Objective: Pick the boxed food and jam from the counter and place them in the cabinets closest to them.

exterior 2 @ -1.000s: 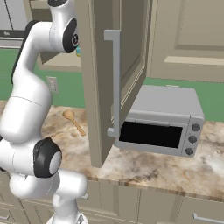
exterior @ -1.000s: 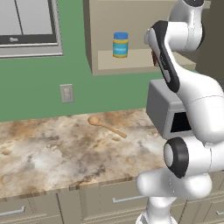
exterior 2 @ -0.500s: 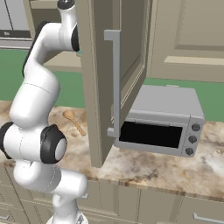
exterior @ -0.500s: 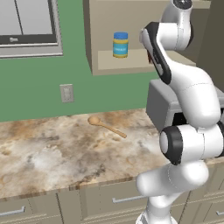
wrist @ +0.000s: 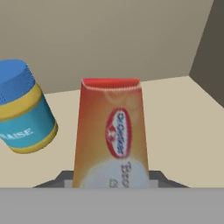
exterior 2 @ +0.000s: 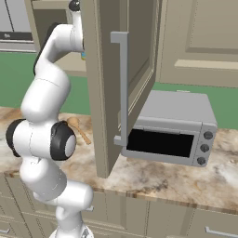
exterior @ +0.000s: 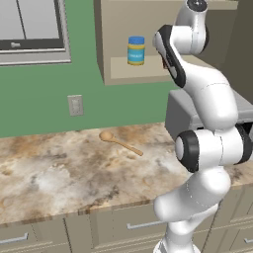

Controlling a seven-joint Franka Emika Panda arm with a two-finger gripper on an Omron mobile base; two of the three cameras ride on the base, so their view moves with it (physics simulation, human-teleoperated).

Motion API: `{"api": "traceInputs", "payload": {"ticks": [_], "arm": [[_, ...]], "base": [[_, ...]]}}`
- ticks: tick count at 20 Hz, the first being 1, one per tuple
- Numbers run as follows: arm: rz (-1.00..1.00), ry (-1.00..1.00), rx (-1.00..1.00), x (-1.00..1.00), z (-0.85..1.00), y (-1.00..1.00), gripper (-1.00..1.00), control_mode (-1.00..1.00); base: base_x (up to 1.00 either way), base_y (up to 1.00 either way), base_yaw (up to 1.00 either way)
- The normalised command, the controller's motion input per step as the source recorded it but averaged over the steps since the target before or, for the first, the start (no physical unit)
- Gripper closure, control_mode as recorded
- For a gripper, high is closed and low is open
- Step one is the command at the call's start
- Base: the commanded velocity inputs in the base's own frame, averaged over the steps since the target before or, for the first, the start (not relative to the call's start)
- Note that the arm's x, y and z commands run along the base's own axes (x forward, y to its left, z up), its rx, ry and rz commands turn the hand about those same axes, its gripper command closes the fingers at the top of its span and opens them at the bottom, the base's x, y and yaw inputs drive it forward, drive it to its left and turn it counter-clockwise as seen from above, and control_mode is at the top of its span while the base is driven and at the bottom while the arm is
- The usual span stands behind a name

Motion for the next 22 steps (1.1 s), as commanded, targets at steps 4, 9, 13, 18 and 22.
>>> {"api": "traceInputs", "payload": {"ticks": [4, 9, 13, 18, 22], "arm": [[0.00, 0.00, 0.01, 0.43, 0.00, 0.00, -1.00, -1.00], [0.00, 0.00, 0.01, 0.23, 0.00, 0.00, -1.00, -1.00], [0.00, 0.00, 0.03, -0.12, 0.13, 0.00, -1.00, -1.00], [0.00, -0.04, 0.01, -0.47, 0.24, 0.00, -1.00, -1.00], [0.04, -0.06, 0.00, -0.81, 0.05, 0.02, -1.00, -1.00]], "base": [[0.00, 0.00, 0.00], [0.00, 0.00, 0.00], [0.00, 0.00, 0.00], [0.00, 0.00, 0.00], [0.00, 0.00, 0.00]]}}
